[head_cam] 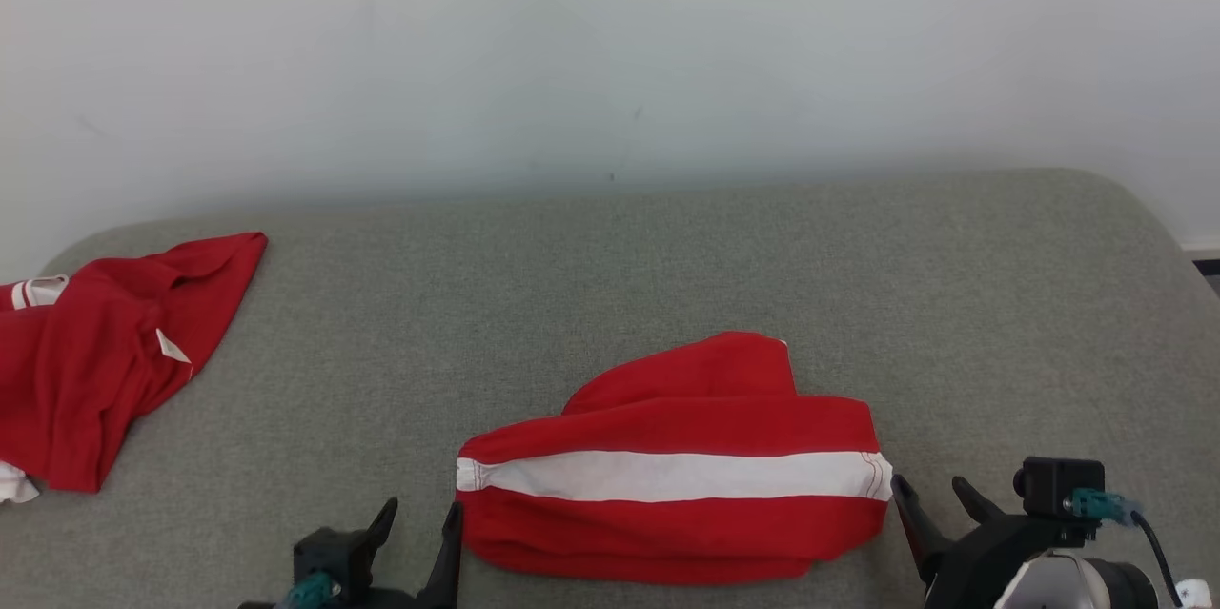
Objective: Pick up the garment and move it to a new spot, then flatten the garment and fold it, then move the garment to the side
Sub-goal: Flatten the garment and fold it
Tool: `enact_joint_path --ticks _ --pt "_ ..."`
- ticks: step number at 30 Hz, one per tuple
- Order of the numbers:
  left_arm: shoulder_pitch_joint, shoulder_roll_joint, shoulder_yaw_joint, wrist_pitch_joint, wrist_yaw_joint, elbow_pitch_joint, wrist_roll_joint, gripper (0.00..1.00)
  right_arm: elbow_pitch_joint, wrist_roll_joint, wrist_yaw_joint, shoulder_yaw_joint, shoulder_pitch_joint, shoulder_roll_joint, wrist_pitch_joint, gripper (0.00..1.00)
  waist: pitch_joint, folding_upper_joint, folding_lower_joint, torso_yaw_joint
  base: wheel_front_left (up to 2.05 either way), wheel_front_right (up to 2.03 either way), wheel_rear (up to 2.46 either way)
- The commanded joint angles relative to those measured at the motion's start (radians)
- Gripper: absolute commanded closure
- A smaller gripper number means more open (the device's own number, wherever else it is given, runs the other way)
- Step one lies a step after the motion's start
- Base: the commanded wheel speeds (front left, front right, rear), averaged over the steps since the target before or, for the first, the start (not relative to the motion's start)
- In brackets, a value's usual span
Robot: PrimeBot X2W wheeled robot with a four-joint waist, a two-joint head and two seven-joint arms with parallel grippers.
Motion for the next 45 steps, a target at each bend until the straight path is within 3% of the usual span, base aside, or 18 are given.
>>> enact_joint_path --ticks 1,12,27,29,30,31,33,36,37,41,42,43,44,45 --pt "-0.034 0.004 -0.012 0.012 0.002 0.022 -0.022 0.00 0.011 0.007 -0.002 -0.011 -0.022 0.003 0.031 0.00 0.024 0.0000 -0.0001 -0.013 0.00 0.00 0.00" --pt "-0.177 -0.023 -0.070 0.057 0.001 0.172 -0.095 0.00 0.101 0.056 -0.002 0.037 -0.141 -0.025 0.182 0.00 0.085 0.0000 -0.0001 -0.014 0.00 0.00 0.00" --pt "-0.254 -0.030 -0.104 0.009 0.002 0.245 -0.156 0.00 0.132 0.127 -0.002 0.188 -0.190 -0.102 0.153 0.00 0.119 0.0000 -0.0001 -0.001 0.00 0.00 0.00" --pt "-0.266 -0.026 -0.113 0.008 0.002 0.245 -0.163 0.18 0.136 0.132 -0.002 0.195 -0.199 -0.106 0.146 0.00 0.127 0.0000 -0.0001 -0.001 0.00 0.00 0.00" --pt "-0.271 -0.023 -0.118 0.007 0.002 0.243 -0.165 0.39 0.138 0.135 -0.002 0.199 -0.203 -0.108 0.143 0.00 0.129 0.0000 -0.0001 -0.001 0.00 0.00 0.00" --pt "-0.275 -0.020 -0.123 0.007 0.001 0.242 -0.169 0.50 0.140 0.140 -0.002 0.206 -0.206 -0.109 0.144 0.00 0.132 0.0000 -0.0001 -0.001 0.00 0.00 0.00" --pt "-0.280 -0.016 -0.138 0.009 0.001 0.236 -0.180 0.56 0.142 0.151 -0.002 0.222 -0.213 -0.113 0.147 0.00 0.137 0.0000 -0.0001 -0.002 0.00 0.00 0.00" --pt "-0.280 -0.008 -0.167 0.008 0.001 0.221 -0.201 0.73 0.138 0.171 -0.002 0.250 -0.220 -0.128 0.139 0.00 0.145 0.0000 -0.0001 0.000 0.00 0.00 0.00" --pt "-0.277 -0.006 -0.176 0.005 0.001 0.213 -0.205 1.00 0.133 0.177 -0.002 0.262 -0.221 -0.131 0.132 0.00 0.148 0.0000 -0.0001 0.001 0.00 0.00 0.00" --pt "-0.259 0.004 -0.197 -0.007 0.002 0.196 -0.212 1.00 0.131 0.192 -0.002 0.287 -0.221 -0.145 0.119 0.02 0.152 0.0000 -0.0001 0.003 0.00 0.00 0.00" --pt "-0.253 0.005 -0.202 -0.011 0.002 0.192 -0.215 1.00 0.131 0.197 -0.002 0.292 -0.221 -0.148 0.116 0.41 0.153 0.0000 -0.0001 0.004 0.00 0.00 0.00" --pt "-0.248 0.006 -0.205 -0.015 0.002 0.188 -0.218 1.00 0.132 0.203 -0.002 0.298 -0.220 -0.150 0.113 0.59 0.153 0.0000 -0.0001 0.005 0.00 0.00 0.00" --pt "-0.243 0.008 -0.209 -0.016 0.002 0.187 -0.221 1.00 0.133 0.206 -0.002 0.303 -0.220 -0.152 0.109 0.65 0.153 0.0000 -0.0001 0.006 0.00 0.00 0.00" --pt "-0.241 0.010 -0.211 -0.020 0.001 0.186 -0.225 1.00 0.135 0.210 -0.002 0.308 -0.220 -0.154 0.107 0.85 0.152 0.0000 -0.0001 0.007 0.00 0.00 0.00"
